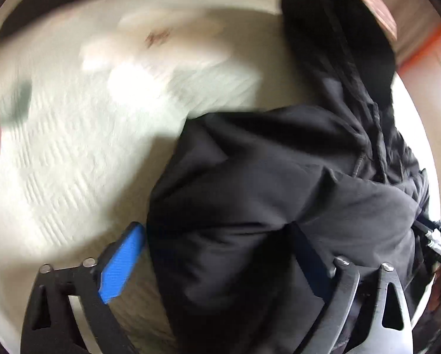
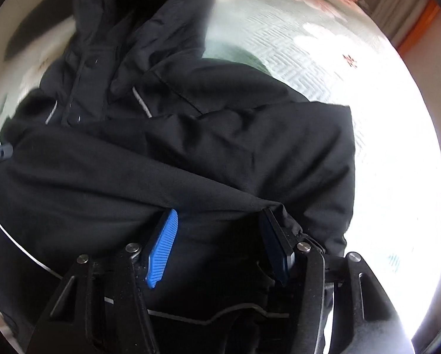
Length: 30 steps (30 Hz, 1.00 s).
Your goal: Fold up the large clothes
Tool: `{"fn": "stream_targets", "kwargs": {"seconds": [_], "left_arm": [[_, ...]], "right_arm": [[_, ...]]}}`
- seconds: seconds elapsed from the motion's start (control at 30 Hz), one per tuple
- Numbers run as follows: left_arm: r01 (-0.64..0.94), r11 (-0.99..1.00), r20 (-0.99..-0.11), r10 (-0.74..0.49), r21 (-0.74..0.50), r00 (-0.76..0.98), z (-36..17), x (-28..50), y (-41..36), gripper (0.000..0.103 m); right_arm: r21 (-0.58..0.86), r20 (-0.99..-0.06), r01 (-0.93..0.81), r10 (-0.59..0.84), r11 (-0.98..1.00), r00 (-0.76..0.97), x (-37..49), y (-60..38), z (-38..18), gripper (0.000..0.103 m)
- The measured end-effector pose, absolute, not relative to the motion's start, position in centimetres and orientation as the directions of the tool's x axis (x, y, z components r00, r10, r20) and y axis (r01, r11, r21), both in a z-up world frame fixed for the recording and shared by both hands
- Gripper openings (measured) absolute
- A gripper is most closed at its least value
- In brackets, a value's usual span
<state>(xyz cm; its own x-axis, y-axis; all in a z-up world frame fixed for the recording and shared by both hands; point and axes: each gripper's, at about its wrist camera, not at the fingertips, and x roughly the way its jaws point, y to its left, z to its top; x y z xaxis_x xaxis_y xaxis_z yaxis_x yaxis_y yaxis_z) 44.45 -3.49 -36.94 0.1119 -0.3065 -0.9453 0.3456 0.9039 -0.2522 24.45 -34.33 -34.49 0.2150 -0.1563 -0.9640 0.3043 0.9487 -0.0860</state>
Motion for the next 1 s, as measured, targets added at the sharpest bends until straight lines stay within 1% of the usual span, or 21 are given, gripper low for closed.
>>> {"fn": "stream_targets", "kwargs": {"seconds": [0.03,0.07,0.13,0.2,0.27,0.3,0.37,0.47,0.6,0.63,0.7,0.73,0.77,0.8,0.83,0.87,0.9,0.93,1.0], "left_arm": [[0.312,0.904,-0.934,-0.34,-0.292,0.111,-36.7,44.7,-2.7,0.097],[0.296,0.905,-0.928,-0.352,-0.305,0.122,-35.9,44.7,-2.0,0.094],[0.304,0.908,-0.924,-0.348,-0.29,0.158,-34.2,44.6,-1.6,0.09],[0.337,0.897,-0.906,-0.368,-0.286,0.21,-30.9,44.8,-1.8,0.09],[0.378,0.887,-0.888,-0.377,-0.264,0.264,-28.1,45.8,-3.0,0.09],[0.399,0.884,-0.877,-0.376,-0.243,0.3,-26.5,46.7,-4.3,0.09],[0.44,0.865,-0.847,-0.408,-0.24,0.339,-24.3,48.6,-7.1,0.09],[0.486,0.846,-0.837,-0.418,-0.217,0.354,-23.4,51.9,-12.2,0.09],[0.527,0.828,-0.838,-0.416,-0.189,0.353,-24.8,56.5,-19.3,0.089],[0.53,0.829,-0.838,-0.411,-0.18,0.358,-25.2,57.1,-20.4,0.085],[0.527,0.84,-0.857,-0.363,-0.131,0.366,-26.6,58.8,-23.0,0.075],[0.525,0.842,-0.874,-0.342,-0.123,0.344,-27.7,60.0,-24.2,0.057],[0.529,0.84,-0.887,-0.331,-0.122,0.321,-28.3,60.8,-24.7,0.029],[0.525,0.845,-0.895,-0.308,-0.102,0.323,-28.8,61.4,-24.9,0.016],[0.526,0.846,-0.893,-0.3,-0.087,0.335,-29.0,61.6,-24.9,0.011],[0.537,0.837,-0.887,-0.325,-0.108,0.329,-28.9,61.7,-24.5,0.011],[0.545,0.828,-0.876,-0.354,-0.131,0.327,-28.9,61.6,-23.8,0.011],[0.552,0.822,-0.869,-0.37,-0.142,0.328,-28.8,61.4,-23.2,0.011],[0.564,0.809,-0.856,-0.402,-0.165,0.326,-29.3,61.0,-20.8,0.011]], "right_arm": [[-0.085,-0.966,0.297,-0.152,0.951,0.21,24.5,-34.3,-34.4,0.061],[-0.077,-0.969,0.293,-0.142,0.953,0.204,24.3,-33.9,-34.2,0.061],[-0.04,-0.975,0.29,-0.1,0.956,0.196,24.7,-34.2,-32.8,0.061],[-0.002,-0.967,0.288,-0.076,0.957,0.245,25.1,-34.8,-30.1,0.062],[0.021,-0.947,0.279,-0.071,0.96,0.314,25.9,-35.3,-27.1,0.065],[0.023,-0.932,0.279,-0.08,0.96,0.354,27.2,-35.7,-25.6,0.068],[0.017,-0.916,0.283,-0.099,0.959,0.389,30.0,-36.5,-24.3,0.068],[0.023,-0.884,0.318,-0.129,0.948,0.449,35.8,-38.1,-23.7,0.068],[0.094,-0.872,0.365,-0.1,0.926,0.479,41.8,-39.8,-24.9,0.068],[0.106,-0.873,0.371,-0.093,0.923,0.479,42.8,-39.7,-25.1,0.068],[0.122,-0.885,0.375,-0.07,0.919,0.46,45.5,-41.8,-27.2,0.068],[0.131,-0.89,0.375,-0.058,0.918,0.452,46.5,-41.6,-27.7,0.068],[0.134,-0.893,0.373,-0.051,0.918,0.448,47.8,-41.3,-28.4,0.068],[0.13,-0.896,0.367,-0.05,0.921,0.441,48.6,-41.3,-29.0,0.068],[0.094,-0.902,0.365,-0.076,0.926,0.425,49.1,-41.3,-29.5,0.066],[0.05,-0.905,0.369,-0.114,0.928,0.41,49.1,-41.9,-30.4,0.063],[0.015,-0.907,0.381,-0.148,0.924,0.395,49.1,-42.4,-31.5,0.055],[-0.012,-0.91,0.402,-0.176,0.916,0.375,48.9,-43.1,-32.2,0.051],[-0.028,-0.921,0.445,-0.196,0.895,0.337,47.8,-45.4,-33.7,0.051]]}}
